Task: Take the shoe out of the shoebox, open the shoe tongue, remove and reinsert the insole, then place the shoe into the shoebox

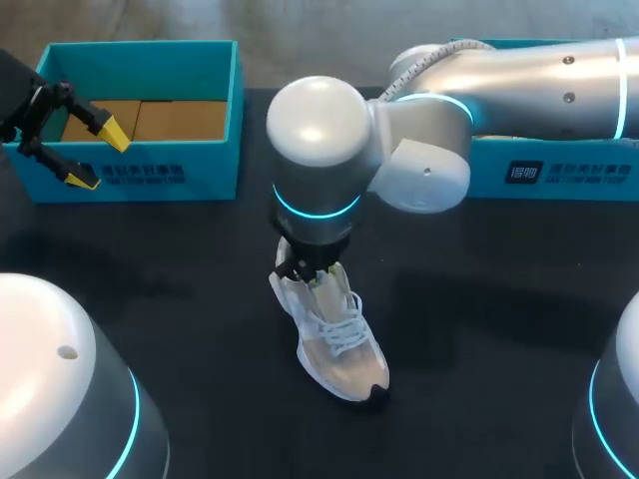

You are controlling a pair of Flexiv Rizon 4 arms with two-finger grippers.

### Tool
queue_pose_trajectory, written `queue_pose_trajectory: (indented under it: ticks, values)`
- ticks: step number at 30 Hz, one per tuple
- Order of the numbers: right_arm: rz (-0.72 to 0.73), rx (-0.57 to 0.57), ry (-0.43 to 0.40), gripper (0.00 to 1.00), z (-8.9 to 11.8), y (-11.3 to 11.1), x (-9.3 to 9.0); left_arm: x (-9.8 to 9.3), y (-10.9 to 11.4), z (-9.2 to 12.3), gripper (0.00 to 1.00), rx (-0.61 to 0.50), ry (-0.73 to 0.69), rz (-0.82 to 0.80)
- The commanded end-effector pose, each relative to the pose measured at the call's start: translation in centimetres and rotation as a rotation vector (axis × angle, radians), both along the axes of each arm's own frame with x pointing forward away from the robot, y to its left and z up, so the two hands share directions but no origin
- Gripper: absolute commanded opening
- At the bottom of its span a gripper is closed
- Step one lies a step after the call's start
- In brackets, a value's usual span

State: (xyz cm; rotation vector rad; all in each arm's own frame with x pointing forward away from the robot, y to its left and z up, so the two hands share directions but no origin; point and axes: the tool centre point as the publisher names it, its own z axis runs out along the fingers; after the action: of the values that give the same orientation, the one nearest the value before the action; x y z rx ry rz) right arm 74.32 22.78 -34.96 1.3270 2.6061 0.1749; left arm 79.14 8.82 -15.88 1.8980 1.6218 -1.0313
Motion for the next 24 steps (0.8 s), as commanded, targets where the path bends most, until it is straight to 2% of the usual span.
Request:
queue_pose_trajectory:
  ticks: [1, 7, 11, 19, 21, 24]
  values:
    - [-0.002, -0.029, -0.045, 0.25, 2.4, 0.1, -1.6, -0.1, 0.0, 0.0, 1.0, 0.002, -0.002, 0.0]
    - [0.017, -0.044, -0.069, 0.27, 4.2, 0.2, -2.3, -0.1, 0.0, 0.0, 1.0, 0.002, -0.002, 0.0]
    - [0.067, -0.045, -0.091, 0.29, 5.1, 0.4, -2.1, -0.1, 0.0, 0.0, 1.0, 0.002, -0.002, 0.0]
    - [0.311, -0.046, -0.143, 0.38, 6.3, 0.9, 0.2, -0.1, 0.0, 0.0, 1.0, 0.002, -0.002, 0.0]
    - [0.4, -0.034, -0.145, 0.4, 6.5, 0.8, 0.6, -0.1, 0.0, 0.0, 1.0, 0.002, -0.002, 0.0]
    - [0.558, -0.09, -0.119, 0.46, 6.6, 1.1, 1.0, -0.1, 0.0, 0.0, 1.0, 0.002, -0.002, 0.0]
